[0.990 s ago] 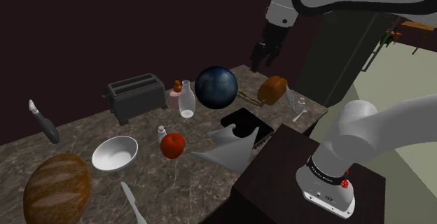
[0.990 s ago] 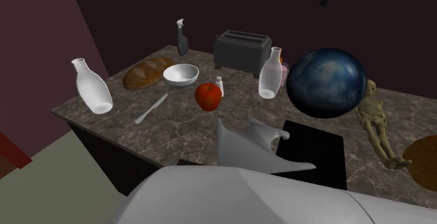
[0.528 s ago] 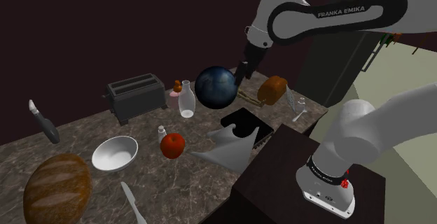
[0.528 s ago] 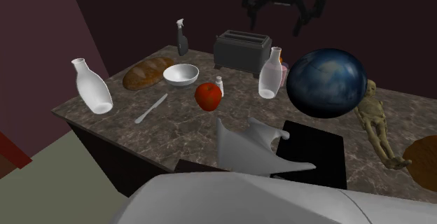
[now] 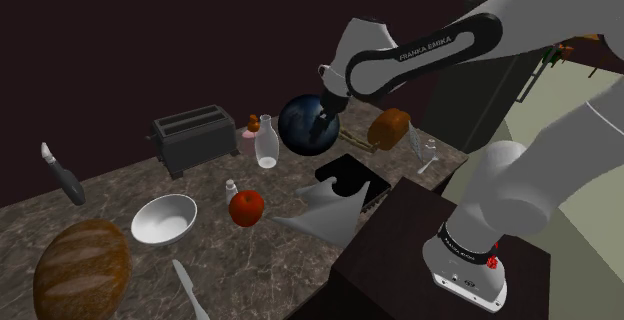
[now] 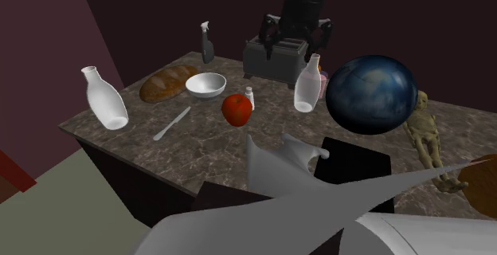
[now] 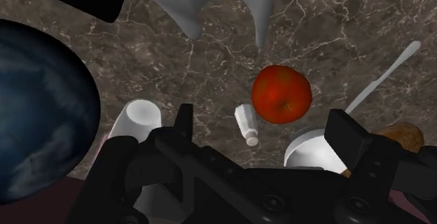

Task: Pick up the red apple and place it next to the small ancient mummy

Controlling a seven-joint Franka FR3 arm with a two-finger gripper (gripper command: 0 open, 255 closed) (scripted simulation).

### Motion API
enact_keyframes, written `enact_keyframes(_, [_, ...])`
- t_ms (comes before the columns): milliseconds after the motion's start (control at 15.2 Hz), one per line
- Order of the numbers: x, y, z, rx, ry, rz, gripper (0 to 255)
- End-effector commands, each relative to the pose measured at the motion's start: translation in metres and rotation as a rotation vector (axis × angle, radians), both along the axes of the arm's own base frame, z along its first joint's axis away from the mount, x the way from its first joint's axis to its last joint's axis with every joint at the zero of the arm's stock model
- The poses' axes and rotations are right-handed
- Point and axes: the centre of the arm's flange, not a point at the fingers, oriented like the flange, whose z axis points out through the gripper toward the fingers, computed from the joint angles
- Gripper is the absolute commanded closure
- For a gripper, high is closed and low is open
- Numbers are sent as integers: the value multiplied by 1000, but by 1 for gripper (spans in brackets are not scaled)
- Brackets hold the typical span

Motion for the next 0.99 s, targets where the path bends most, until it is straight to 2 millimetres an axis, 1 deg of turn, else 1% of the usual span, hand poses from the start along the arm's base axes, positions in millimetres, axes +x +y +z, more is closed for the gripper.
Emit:
enact_keyframes(0, [10,12,-19,1,-23,53,0])
enact_keyframes(462, [52,54,-84,5,-91,232,0])
enact_keyframes(924, [89,104,-146,8,-158,412,0])
